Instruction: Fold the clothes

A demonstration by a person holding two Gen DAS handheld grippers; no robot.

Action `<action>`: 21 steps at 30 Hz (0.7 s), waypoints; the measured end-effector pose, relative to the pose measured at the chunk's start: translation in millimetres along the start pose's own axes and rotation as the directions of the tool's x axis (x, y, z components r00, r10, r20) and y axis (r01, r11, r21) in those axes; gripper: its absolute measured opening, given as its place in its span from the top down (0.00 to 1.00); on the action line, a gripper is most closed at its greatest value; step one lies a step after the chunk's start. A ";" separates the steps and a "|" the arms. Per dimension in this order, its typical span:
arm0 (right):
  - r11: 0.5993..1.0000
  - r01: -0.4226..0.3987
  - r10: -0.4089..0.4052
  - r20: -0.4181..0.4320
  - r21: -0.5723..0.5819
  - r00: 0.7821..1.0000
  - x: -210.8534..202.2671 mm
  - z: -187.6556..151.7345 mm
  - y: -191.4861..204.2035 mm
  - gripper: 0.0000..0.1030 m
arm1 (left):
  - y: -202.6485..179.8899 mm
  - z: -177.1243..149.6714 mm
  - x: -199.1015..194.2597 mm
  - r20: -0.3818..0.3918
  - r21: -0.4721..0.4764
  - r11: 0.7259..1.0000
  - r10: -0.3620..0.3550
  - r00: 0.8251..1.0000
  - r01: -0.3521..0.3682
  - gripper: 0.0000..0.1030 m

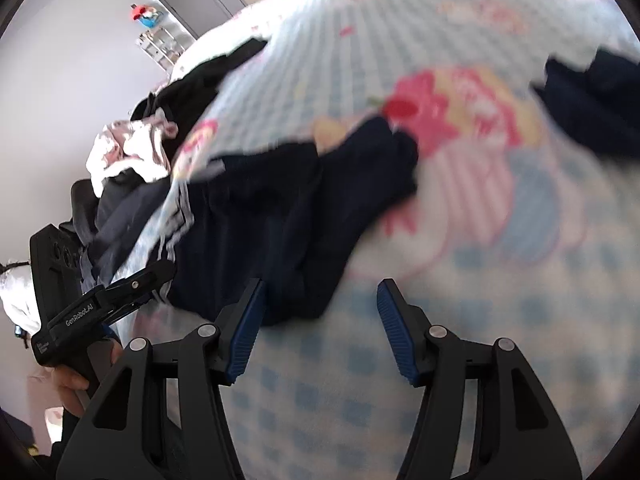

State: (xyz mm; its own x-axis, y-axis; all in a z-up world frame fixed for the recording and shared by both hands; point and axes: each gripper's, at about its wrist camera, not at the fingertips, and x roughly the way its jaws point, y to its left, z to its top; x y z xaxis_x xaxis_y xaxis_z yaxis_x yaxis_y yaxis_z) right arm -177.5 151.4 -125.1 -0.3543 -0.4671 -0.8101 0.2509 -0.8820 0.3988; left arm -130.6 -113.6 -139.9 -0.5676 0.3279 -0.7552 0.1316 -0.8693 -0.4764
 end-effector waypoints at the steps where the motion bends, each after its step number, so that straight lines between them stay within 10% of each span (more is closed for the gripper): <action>1: 1.000 0.016 -0.016 0.000 -0.011 1.000 3.8 -2.2 0.9 0.42 | -0.9 0.3 0.2 0.007 0.012 0.999 0.035 0.999 -0.035 0.38; 3: 0.995 0.080 -0.080 0.003 -0.052 0.997 4.7 -2.9 5.7 0.47 | -2.2 1.6 0.7 0.020 0.038 0.994 0.099 0.995 -0.100 0.52; 9: 0.969 0.230 -0.228 0.032 -0.094 0.973 -5.2 -5.0 11.3 0.47 | 8.1 1.4 -11.6 0.039 -0.024 0.999 0.026 0.999 -0.025 0.51; 14: 0.999 0.028 -0.029 0.016 0.040 0.999 -2.7 4.7 -2.4 0.36 | 17.7 4.1 8.0 -0.040 -0.094 0.987 -0.137 0.990 0.133 0.37; 16: 0.999 0.010 -0.009 -0.011 0.040 1.000 13.7 12.3 -3.6 0.35 | 16.5 6.2 16.3 -0.050 -0.084 0.989 -0.126 0.991 0.122 0.41; 17: 0.999 0.004 -0.003 -0.028 0.038 1.000 21.7 15.1 -3.1 0.35 | 14.0 7.7 18.8 -0.045 -0.068 0.992 -0.106 0.993 0.103 0.59; 18: 0.999 0.002 0.000 -0.048 0.032 0.999 29.6 17.0 -1.4 0.45 | 11.6 9.0 21.0 -0.041 -0.052 0.995 -0.088 0.995 0.086 0.74; 21: 1.000 0.013 -0.014 -0.027 -0.009 1.000 19.1 14.5 7.3 0.72 | 4.3 7.8 15.0 -0.046 -0.033 0.996 -0.084 0.995 0.083 0.80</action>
State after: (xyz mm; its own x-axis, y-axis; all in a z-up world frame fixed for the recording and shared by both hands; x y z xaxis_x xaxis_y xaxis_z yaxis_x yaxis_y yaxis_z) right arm -195.4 135.2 -131.4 -0.3335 -0.4533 -0.8267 0.2541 -0.8876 0.3842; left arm -145.0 -115.3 -149.7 -0.5389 0.4165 -0.7322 0.1110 -0.8265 -0.5519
